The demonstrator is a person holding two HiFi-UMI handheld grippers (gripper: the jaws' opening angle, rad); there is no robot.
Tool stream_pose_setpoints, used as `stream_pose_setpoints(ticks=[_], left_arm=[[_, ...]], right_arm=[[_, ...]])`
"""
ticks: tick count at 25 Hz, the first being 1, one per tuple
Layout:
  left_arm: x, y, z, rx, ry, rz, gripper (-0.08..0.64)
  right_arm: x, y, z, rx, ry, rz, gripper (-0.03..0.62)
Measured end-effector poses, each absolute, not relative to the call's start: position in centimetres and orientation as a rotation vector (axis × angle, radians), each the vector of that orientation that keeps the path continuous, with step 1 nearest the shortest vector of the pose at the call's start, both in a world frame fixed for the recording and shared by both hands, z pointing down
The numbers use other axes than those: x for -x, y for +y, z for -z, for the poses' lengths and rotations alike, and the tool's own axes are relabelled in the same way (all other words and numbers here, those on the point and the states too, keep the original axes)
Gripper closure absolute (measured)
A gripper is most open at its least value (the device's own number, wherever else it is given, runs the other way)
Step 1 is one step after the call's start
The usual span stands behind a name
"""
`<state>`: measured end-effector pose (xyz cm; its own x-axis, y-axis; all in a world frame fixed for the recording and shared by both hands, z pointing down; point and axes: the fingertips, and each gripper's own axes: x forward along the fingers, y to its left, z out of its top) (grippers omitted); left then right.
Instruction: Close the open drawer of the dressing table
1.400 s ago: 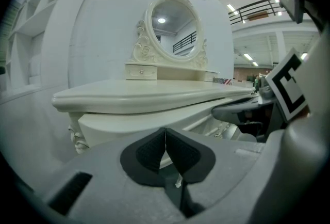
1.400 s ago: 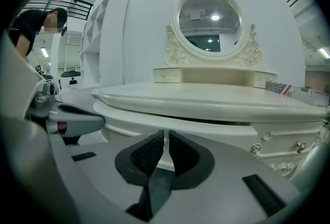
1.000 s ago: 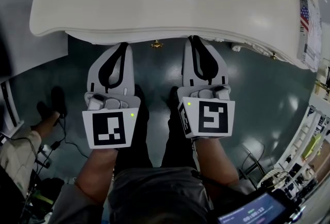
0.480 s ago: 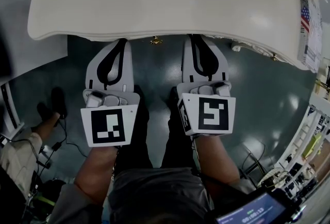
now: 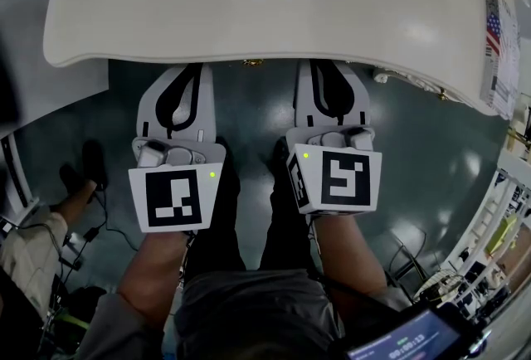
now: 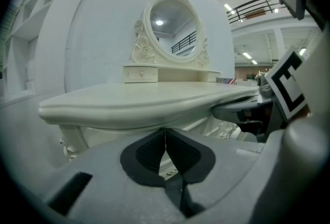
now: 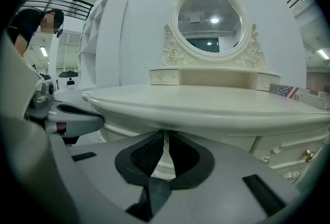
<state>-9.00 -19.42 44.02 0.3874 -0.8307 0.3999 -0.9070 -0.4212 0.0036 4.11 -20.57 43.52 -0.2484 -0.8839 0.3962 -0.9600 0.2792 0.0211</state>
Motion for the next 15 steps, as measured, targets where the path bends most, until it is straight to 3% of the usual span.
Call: stream_pose_setpoints(ticks=[15], left_arm=[[9.12,-19.52,-44.02,-2.443,-1.544,-0.526,0.543]], right_arm=[[-4.00,-20.70,-43.54,-1.681,-2.233,-0.322,0.575]])
